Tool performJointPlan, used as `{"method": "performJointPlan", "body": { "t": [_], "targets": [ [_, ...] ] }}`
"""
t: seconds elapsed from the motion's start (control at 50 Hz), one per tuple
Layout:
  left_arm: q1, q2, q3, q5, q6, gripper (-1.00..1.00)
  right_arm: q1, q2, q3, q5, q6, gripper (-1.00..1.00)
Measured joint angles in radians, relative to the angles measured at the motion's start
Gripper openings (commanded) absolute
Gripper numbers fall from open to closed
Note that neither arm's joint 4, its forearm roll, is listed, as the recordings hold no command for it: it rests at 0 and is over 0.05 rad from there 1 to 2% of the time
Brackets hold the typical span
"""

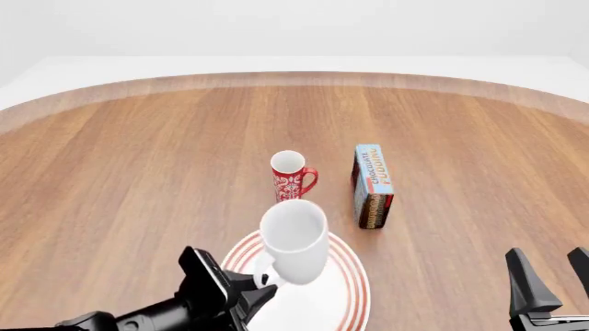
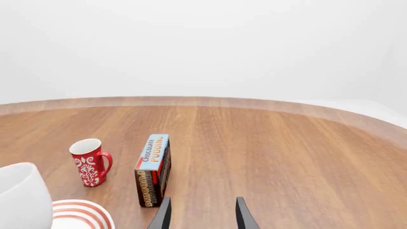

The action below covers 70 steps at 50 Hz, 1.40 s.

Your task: Pick up the white mug and put it on the plate, and put the chocolate pudding to the right of the plate.

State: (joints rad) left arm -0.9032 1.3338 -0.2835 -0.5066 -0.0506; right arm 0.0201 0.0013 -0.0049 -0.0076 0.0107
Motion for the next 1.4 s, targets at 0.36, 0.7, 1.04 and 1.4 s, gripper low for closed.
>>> {"method": "performJointPlan", "body": {
  "t": [0.36, 0.7, 1.04, 1.4],
  "targets": [
    [0.016, 0.045, 0.026, -0.031, -0.007, -1.0, 0.0, 0.0, 0.0, 0.0, 0.0, 1.0],
    [0.026, 0.086, 0.036, -0.052, -0.008, -1.0, 0.0, 0.0, 0.0, 0.0, 0.0, 1.0],
    [0.041, 0.119, 0.047, -0.07, -0.003, -1.0, 0.0, 0.0, 0.0, 0.0, 0.0, 1.0],
    [0.05, 0.16, 0.065, -0.114, -0.024, -1.0, 0.0, 0.0, 0.0, 0.0, 0.0, 1.0]
  ]
}}
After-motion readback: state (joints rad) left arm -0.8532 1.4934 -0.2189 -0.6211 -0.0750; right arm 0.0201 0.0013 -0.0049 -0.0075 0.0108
